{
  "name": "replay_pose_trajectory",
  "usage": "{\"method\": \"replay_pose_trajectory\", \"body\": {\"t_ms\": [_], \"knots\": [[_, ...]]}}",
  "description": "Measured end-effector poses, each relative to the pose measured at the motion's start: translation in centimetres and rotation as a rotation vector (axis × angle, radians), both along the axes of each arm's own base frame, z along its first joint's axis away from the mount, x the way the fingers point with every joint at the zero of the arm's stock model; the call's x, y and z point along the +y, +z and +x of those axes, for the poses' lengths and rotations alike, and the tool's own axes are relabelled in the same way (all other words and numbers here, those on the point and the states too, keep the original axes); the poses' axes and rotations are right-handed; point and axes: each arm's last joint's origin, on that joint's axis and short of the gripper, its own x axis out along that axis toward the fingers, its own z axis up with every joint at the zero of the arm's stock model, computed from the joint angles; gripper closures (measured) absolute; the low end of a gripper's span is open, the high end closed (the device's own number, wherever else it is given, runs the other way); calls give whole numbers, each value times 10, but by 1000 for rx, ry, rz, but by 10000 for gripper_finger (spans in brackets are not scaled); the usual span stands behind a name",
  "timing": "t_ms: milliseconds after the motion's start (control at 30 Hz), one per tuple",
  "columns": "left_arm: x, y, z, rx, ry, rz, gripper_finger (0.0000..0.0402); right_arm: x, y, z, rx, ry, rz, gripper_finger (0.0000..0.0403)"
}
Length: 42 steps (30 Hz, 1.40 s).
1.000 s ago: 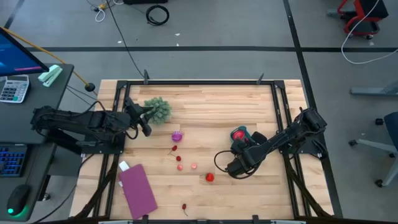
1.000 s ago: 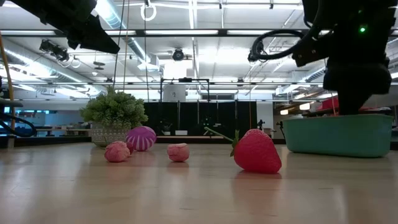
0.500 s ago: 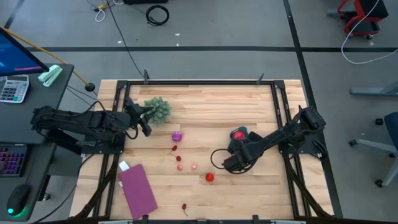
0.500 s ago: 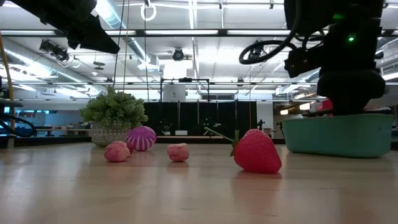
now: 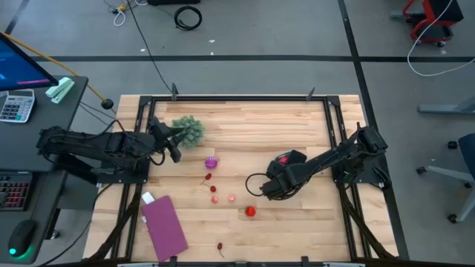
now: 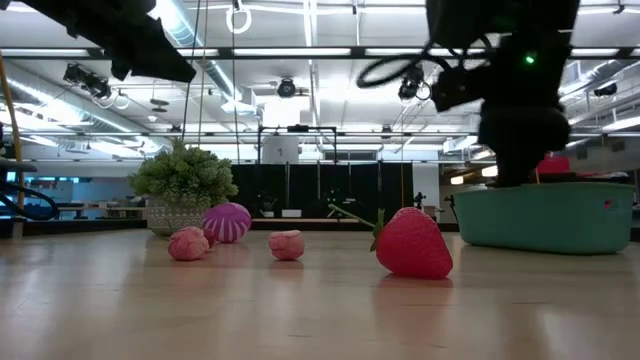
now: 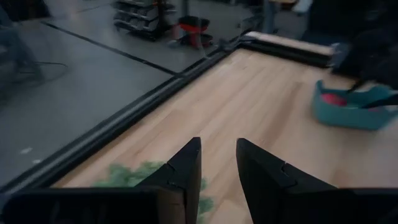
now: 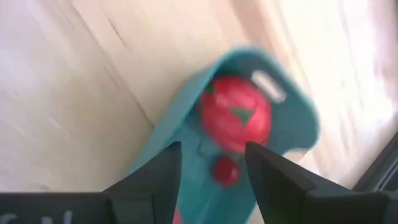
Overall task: Pick and placing Produce into tupperware
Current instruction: Put the onion in the basket
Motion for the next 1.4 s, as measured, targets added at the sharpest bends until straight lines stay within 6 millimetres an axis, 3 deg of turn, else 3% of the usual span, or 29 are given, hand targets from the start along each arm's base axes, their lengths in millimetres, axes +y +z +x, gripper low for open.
{"method": "replay_pose_trajectory", "body": {"t_ms": [233,400,567,733,900,1233,1400], "knots": [[-12,-3,17,-24,-231,-135,294,1,38,26,-150,115,-151,217],[-30,-28,39,124,-291,-212,294,3,69,40,-240,187,-289,217],[-46,-60,65,323,-382,-78,294,3,88,45,-295,181,-358,217],[-53,-88,83,502,-480,97,294,7,87,43,-291,196,-356,217],[-50,-101,90,573,-470,109,278,9,85,42,-290,190,-348,217],[-30,-102,94,544,-349,27,161,9,85,42,-311,158,-331,218],[-26,-107,98,537,-402,-59,121,9,85,42,-321,145,-329,218]]}}
